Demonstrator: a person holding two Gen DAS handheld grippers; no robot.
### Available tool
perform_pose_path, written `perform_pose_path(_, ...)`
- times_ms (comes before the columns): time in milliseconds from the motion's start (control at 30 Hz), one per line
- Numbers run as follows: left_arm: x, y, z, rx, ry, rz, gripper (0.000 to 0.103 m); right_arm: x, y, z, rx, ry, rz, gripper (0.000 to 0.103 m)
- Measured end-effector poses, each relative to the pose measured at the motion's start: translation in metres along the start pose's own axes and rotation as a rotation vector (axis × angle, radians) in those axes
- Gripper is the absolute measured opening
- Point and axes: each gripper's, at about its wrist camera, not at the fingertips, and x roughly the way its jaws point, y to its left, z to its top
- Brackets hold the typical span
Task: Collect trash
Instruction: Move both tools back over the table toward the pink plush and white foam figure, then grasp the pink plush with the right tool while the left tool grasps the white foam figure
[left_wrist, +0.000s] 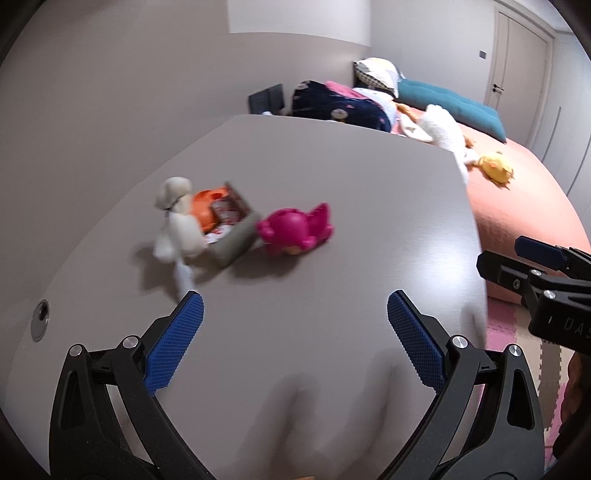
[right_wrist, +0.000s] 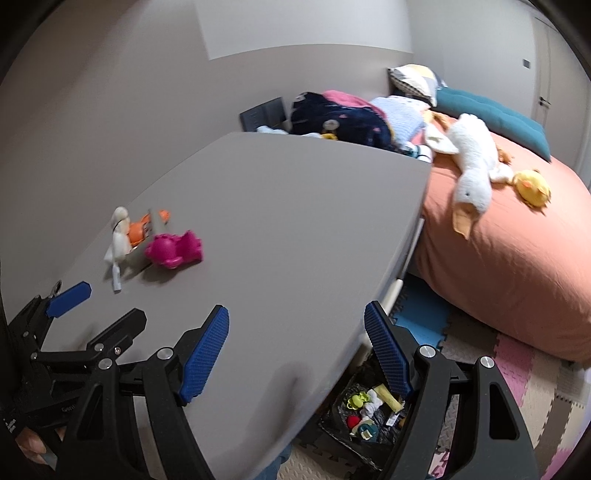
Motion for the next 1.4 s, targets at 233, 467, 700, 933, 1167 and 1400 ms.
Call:
perform_pose_path(233, 0.005, 0.035, 0.001, -0.034, 0.010, 0.044, 0.096, 0.020, 0.027, 0.007, -0.048, 0.028, 0.030, 0.076)
perform_pose_path(467, 0.012, 0.071, 0.004, -0.111, 0.010, 0.092, 0.096, 0.035, 0.052, 0.014, -0.093, 0.043, 0.057, 0.076)
perform_pose_path(700, 0.016, 0.096, 0.009, -0.172, 0.004, 0.120, 0.096, 0.054, 0.079, 0.022, -0.151, 0.062, 0.083, 0.076)
perform_pose_path(933, 0.026, 0.115, 0.013, -0.187, 0.021, 0.145, 0.096, 0.080, 0.104, 0.032, -0.203, 0.083, 0.091, 0.081)
perform_pose_path(1167, 0.033, 0.122, 0.020, -0.197, 0.021, 0.123, 0.096, 0.102, 0.125, 0.040, -0.285, 0.092, 0.069, 0.081)
perform_pose_path(1400, 0.046, 0.122, 0.027, -0.185, 0.037, 0.113, 0.096, 0.121, 0.132, 0.045, -0.336, 0.098, 0.056, 0.081)
